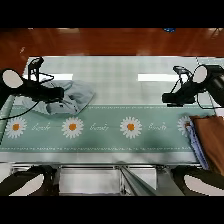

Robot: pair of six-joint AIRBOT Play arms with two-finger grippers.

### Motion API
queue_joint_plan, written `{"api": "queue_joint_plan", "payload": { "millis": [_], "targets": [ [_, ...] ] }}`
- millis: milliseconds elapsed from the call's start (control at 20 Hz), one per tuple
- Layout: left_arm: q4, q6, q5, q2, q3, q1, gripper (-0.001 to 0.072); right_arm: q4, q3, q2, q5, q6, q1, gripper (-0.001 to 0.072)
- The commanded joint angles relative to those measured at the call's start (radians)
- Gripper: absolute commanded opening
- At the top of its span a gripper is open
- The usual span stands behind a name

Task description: Fold the shirts.

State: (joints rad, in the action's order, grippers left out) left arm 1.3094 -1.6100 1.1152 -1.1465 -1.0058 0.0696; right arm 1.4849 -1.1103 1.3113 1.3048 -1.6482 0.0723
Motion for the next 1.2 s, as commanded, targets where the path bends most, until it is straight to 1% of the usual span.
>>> {"api": "queue_joint_plan", "payload": {
  "millis": [0,750,900,1000,1050,1100,1150],
  "targets": [
    [0.0,0.0,0.0,-0.001,0.0,0.001,0.0024,0.0,-0.001,0.001,0.0,0.0,-0.001,0.0025],
    [0.0,0.0,-0.002,-0.001,0.0,0.001,0.0024,0.0,-0.001,0.001,-0.008,0.0,-0.001,0.0025],
    [0.0,0.0,-0.048,-0.003,0.0,0.001,0.0024,0.009,-0.001,0.001,-0.17,0.01,-0.001,0.0025],
    [0.023,0.001,-0.168,-0.005,0.0,-0.005,0.0025,0.01,-0.001,0.001,-0.247,0.01,-0.001,0.0026],
    [0.043,0.0,-0.227,-0.005,0.0,-0.01,0.0025,0.009,-0.001,0.001,-0.309,0.008,-0.001,0.0025],
    [0.05,0.001,-0.261,-0.005,-0.003,-0.021,0.0041,0.007,-0.002,0.0,-0.347,0.003,-0.001,0.0025],
    [0.061,0.0,-0.301,-0.005,-0.011,-0.036,0.0154,0.008,-0.004,-0.003,-0.361,-0.008,-0.001,0.0025]
  ]
}}
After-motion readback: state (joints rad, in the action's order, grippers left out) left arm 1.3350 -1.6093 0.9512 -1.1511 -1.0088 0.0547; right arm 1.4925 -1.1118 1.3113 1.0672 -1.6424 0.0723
